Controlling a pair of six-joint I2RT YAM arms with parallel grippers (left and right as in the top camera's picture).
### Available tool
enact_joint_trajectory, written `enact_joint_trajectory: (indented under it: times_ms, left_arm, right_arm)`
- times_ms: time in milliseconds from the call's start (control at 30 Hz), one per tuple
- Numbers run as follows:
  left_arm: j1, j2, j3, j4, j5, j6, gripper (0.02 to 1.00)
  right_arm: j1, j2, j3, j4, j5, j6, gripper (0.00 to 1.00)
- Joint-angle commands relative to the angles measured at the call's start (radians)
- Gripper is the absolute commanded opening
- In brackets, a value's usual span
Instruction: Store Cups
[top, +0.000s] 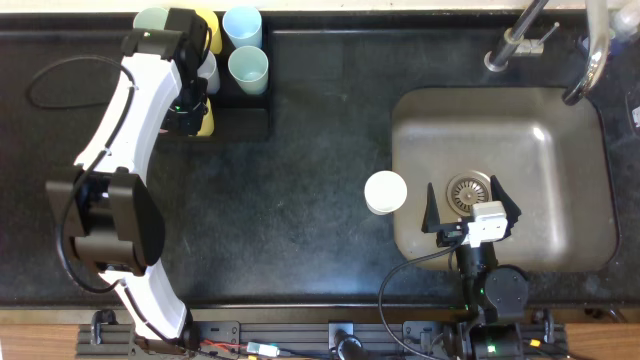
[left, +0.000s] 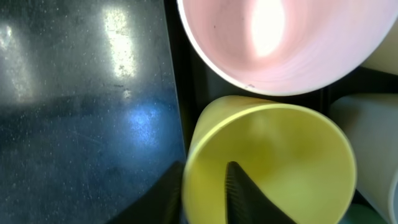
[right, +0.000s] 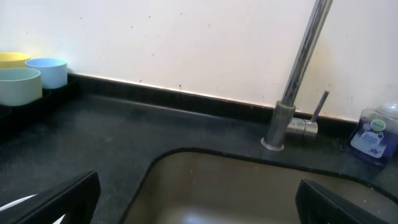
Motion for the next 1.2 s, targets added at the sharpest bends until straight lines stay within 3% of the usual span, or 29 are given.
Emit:
enact_joint_trajectory:
  times_ms: [33,167,333,467,533,633,700,933,1200]
  left_arm:
    - [0.006,-0.016,-0.009,-0.001,0.003,0.001,0.373]
    - [0.005,-0.103,-0.031,0.017,-0.010,0.005,0.411]
    - [0.003,-0.290,-0.093,0.169,-0.074,0.168,0.459]
    - [0.002,-0.470,-0.191,0.474,-0.106,0.518,0.527]
    - [0.001,-0.558,-0.267,0.678,-0.084,0.760,0.568]
    - [0.001,-0.705,-0.426,0.991,0.040,1.115,0.693]
    - [0.001,-0.799,-0.537,1.132,0.120,1.264,0.816]
    - [0.002,-1.155,-0.915,1.348,0.287,1.464,0.993]
    - [0.002,-1.603,-1.316,1.424,0.310,1.498,1.000]
  right_arm:
    - [-0.001,-0.010,-0.013,0.006,0.000,0.000,0.996]
    - [-0.001,-0.010,-0.013,0.006,0.000,0.000,0.998]
    - [-0.001,-0.010,-0.013,0.006,0.000,0.000,0.996]
    - [-0.001,-0.010,-0.013,0.006,0.000,0.000,0.998]
    - [-0.001,-0.010,-0.013,0.006,0.000,0.000,0.996]
    - [-0.001,-0.010,-0.013,0.006,0.000,0.000,0.998]
    - [-0.001,-0.010,-0.013,0.006,0.000,0.000,0.998]
    - [-0.001,-0.010,-0.013,0.006,0.000,0.000,0.998]
    - [-0.001,-0.010,-0.013,0.006,0.000,0.000,0.998]
